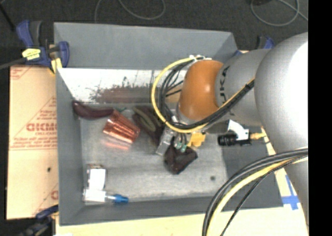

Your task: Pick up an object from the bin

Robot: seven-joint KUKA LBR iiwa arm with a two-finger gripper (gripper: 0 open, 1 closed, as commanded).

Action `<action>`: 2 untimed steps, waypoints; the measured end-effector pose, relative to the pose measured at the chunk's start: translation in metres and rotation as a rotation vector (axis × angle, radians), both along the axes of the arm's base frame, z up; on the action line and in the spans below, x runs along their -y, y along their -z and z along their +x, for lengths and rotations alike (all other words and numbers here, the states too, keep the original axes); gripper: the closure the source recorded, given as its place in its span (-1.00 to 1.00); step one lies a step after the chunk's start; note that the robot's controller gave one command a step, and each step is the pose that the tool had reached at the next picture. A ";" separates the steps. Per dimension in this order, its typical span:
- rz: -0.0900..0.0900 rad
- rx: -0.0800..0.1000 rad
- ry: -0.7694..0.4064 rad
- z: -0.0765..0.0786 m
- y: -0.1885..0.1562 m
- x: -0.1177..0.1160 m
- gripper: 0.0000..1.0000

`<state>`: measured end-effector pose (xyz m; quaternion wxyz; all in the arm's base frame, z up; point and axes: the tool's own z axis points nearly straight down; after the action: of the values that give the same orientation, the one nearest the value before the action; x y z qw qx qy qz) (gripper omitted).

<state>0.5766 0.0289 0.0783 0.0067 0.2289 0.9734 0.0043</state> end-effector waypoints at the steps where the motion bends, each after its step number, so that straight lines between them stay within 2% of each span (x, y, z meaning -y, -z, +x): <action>1: 0.000 0.000 0.002 0.000 0.000 0.000 1.00; 2: 0.000 0.000 0.003 0.000 0.000 0.000 1.00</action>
Offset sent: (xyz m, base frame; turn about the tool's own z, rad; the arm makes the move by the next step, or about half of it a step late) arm 0.0000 0.0000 0.0000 0.0000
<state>0.5766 0.0289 0.0783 0.0068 0.2304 0.9731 0.0044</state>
